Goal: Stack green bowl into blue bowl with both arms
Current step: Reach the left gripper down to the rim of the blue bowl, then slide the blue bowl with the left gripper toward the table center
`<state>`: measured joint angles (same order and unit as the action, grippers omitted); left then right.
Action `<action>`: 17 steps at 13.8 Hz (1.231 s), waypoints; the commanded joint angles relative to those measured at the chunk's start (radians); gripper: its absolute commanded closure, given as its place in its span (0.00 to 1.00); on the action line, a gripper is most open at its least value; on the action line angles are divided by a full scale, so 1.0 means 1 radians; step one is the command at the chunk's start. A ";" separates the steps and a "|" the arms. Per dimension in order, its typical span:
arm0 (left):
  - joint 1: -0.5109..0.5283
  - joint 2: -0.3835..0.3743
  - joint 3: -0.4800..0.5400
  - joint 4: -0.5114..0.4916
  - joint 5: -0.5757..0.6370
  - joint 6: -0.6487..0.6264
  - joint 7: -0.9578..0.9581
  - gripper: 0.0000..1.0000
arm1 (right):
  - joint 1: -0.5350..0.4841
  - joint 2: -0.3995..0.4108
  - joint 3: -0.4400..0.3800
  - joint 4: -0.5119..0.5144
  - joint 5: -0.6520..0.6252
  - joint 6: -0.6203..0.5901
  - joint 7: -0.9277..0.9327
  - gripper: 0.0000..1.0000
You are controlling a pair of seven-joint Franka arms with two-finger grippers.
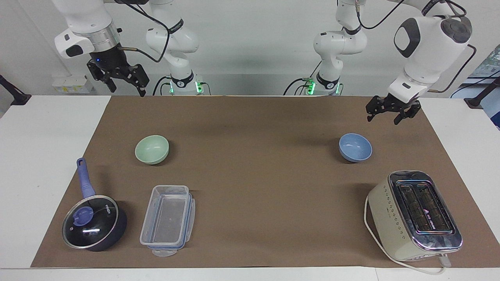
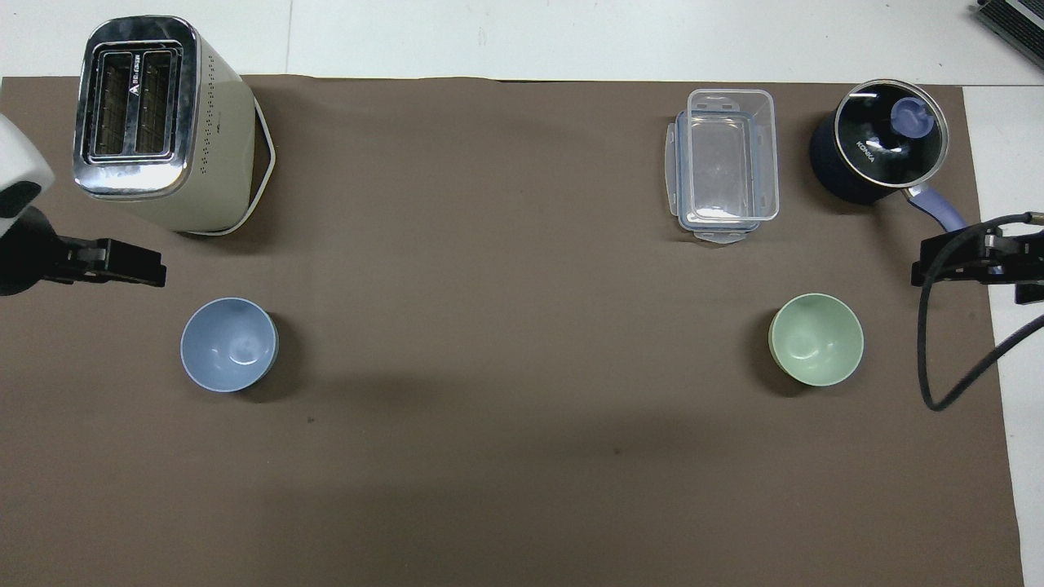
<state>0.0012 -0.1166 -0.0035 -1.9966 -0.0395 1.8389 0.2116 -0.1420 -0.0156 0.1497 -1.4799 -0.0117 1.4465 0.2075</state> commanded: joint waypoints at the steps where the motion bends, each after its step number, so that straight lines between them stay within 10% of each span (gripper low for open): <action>1: 0.036 -0.080 -0.007 -0.178 -0.017 0.115 0.061 0.00 | -0.007 -0.001 -0.001 -0.002 0.016 -0.006 0.007 0.00; 10: 0.089 0.081 -0.007 -0.289 -0.045 0.485 0.035 0.00 | -0.008 -0.001 -0.002 -0.002 0.016 -0.006 0.007 0.00; 17: 0.046 0.098 -0.007 -0.344 -0.232 0.536 0.043 0.00 | -0.008 -0.001 -0.002 -0.002 0.016 -0.006 0.007 0.00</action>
<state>0.0673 0.0044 -0.0158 -2.2862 -0.2488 2.3433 0.2470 -0.1421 -0.0156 0.1495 -1.4800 -0.0117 1.4465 0.2075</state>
